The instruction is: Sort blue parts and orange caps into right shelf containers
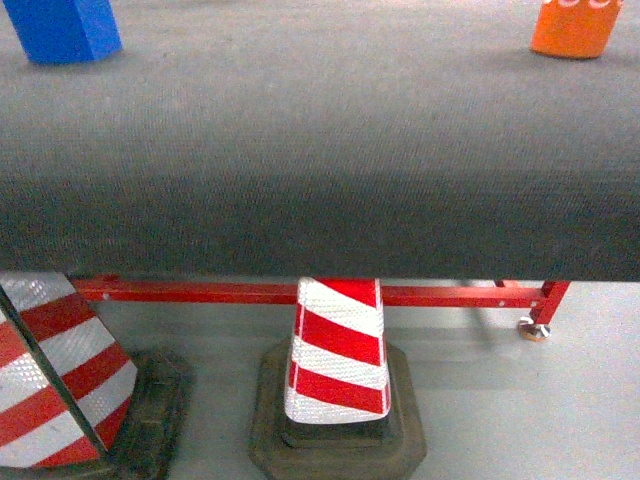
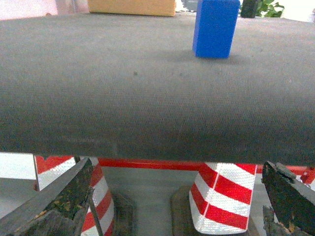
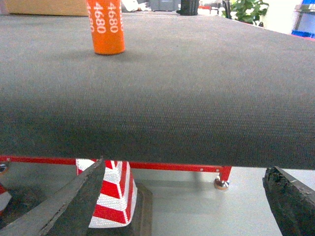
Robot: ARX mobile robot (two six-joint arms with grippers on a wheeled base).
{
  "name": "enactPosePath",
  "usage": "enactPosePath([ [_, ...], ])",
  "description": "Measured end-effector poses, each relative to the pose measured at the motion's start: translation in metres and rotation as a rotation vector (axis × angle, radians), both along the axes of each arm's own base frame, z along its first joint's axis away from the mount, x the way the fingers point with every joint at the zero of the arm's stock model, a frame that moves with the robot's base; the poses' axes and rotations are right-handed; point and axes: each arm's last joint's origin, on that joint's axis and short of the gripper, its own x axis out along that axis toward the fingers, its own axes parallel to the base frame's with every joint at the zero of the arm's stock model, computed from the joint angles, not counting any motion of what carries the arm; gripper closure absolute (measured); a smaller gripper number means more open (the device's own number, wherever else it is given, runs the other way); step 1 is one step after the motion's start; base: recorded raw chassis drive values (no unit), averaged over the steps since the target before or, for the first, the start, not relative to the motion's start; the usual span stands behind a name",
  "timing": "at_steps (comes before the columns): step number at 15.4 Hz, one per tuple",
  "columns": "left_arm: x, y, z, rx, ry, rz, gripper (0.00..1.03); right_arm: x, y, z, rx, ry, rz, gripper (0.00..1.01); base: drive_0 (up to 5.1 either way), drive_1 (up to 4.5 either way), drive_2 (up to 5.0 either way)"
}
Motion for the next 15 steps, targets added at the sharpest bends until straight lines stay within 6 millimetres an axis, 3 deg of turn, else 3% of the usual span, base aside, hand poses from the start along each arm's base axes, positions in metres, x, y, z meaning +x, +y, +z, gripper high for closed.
enactPosePath([
  [15, 0.0, 0.0001, 0.0, 0.003, 0.0, 0.003, 0.05, 0.0, 0.0, -0.0002, 0.001, 0.002, 0.0, 0.03, 0.0, 0.0, 0.0],
])
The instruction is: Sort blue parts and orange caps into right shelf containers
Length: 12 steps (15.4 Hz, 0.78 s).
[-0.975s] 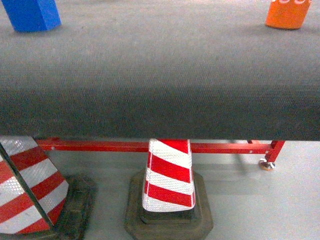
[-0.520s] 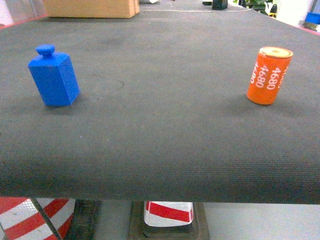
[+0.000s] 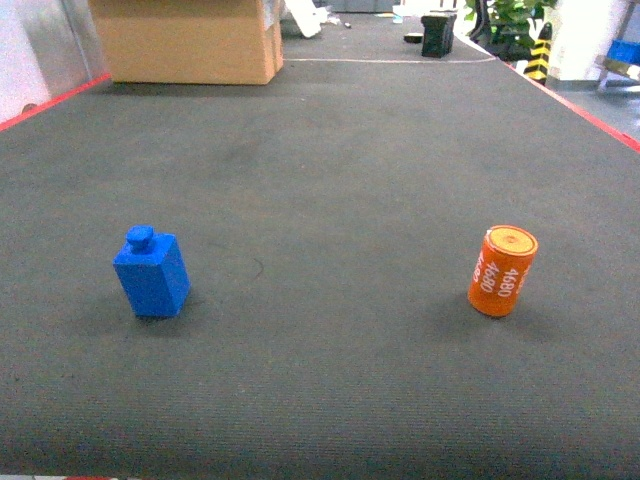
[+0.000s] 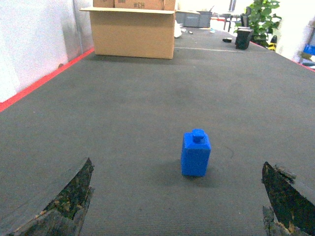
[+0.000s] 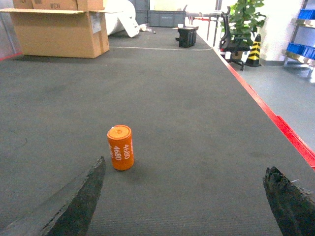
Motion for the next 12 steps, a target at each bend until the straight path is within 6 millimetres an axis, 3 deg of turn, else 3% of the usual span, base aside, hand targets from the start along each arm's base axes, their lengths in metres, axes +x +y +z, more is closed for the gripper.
enactPosePath([
  [12, 0.0, 0.0, 0.0, 0.0, 0.0, -0.002, 0.05, 0.0, 0.0, 0.0003, 0.0, -0.003, 0.0, 0.03, 0.0, 0.0, 0.0],
])
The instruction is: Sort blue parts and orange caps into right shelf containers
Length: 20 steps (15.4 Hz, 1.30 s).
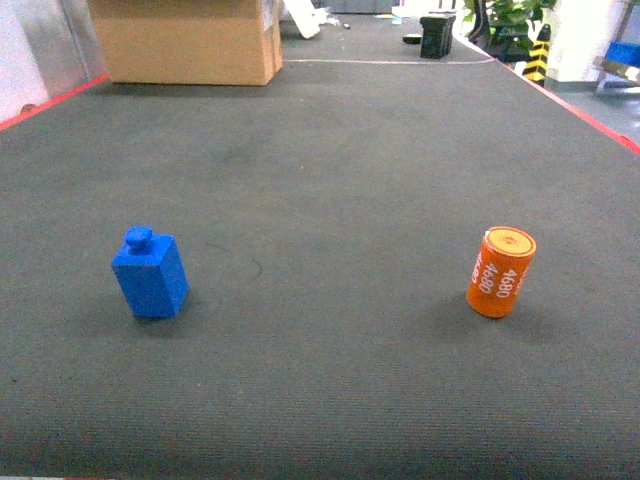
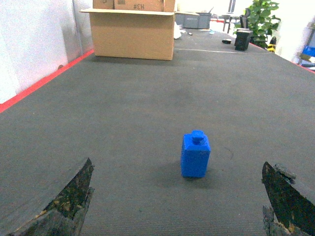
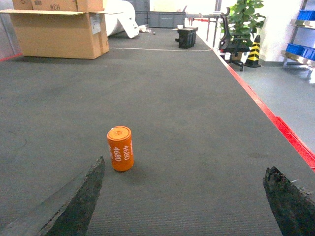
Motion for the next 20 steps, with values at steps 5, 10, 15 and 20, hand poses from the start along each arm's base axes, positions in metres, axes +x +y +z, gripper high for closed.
enactPosePath([
  [5, 0.0, 0.0, 0.0, 0.0, 0.0, 0.0, 0.05, 0.0, 0.0, 0.0, 0.0, 0.0, 0.0, 0.03, 0.0, 0.0, 0.0],
  [10, 0.0, 0.0, 0.0, 0.0, 0.0, 0.0, 0.05, 0.0, 0.0, 0.0, 0.0, 0.0, 0.0, 0.03, 0.0, 0.0, 0.0],
  [15, 0.0, 0.0, 0.0, 0.0, 0.0, 0.0, 0.05, 0.0, 0.0, 0.0, 0.0, 0.0, 0.0, 0.03, 0.0, 0.0, 0.0],
  [20, 0.0, 0.0, 0.0, 0.0, 0.0, 0.0, 0.05, 0.0, 0.0, 0.0, 0.0, 0.0, 0.0, 0.03, 0.0, 0.0, 0.0],
])
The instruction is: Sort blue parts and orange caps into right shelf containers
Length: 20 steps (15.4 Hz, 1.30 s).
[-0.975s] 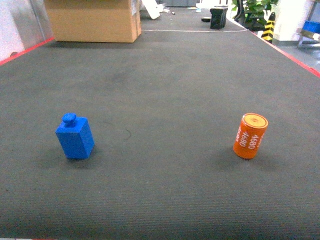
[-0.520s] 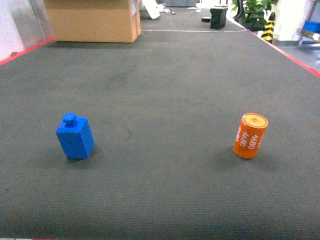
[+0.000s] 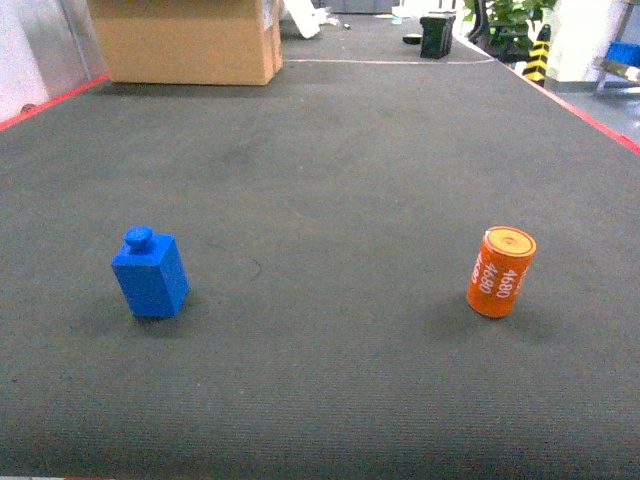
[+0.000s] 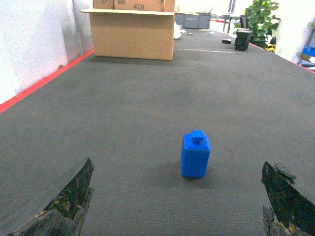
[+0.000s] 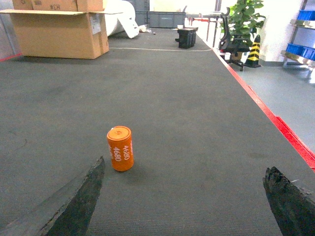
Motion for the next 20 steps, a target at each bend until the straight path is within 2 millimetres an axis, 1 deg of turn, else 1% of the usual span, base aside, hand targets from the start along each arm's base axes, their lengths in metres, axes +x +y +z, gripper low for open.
enactPosePath([
  [15, 0.0, 0.0, 0.0, 0.0, 0.0, 0.0, 0.05, 0.0, 0.0, 0.0, 0.0, 0.0, 0.0, 0.03, 0.0, 0.0, 0.0],
  [16, 0.001, -0.001, -0.001, 0.004, 0.021, 0.048, 0.05, 0.0, 0.0, 0.0, 0.0, 0.0, 0.0, 0.03, 0.0, 0.0, 0.0],
  [17, 0.006, -0.008, -0.002, 0.01, 0.04, 0.109, 0.05, 0.0, 0.0, 0.0, 0.0, 0.0, 0.0, 0.03, 0.0, 0.0, 0.0],
  [18, 0.009, -0.013, -0.004, 0.022, 0.07, 0.126, 0.05, 0.0, 0.0, 0.0, 0.001, 0.003, -0.003, 0.03, 0.0, 0.0, 0.0],
  [19, 0.012, -0.014, -0.004, 0.026, 0.075, 0.154, 0.05, 0.001, 0.001, -0.003, 0.022, 0.088, -0.074, 0.03, 0.0, 0.0, 0.0],
  [20, 0.016, -0.015, -0.003, 0.021, 0.059, 0.172, 0.05, 0.006, 0.006, -0.006, 0.034, 0.144, -0.145, 0.03, 0.0, 0.0, 0.0],
])
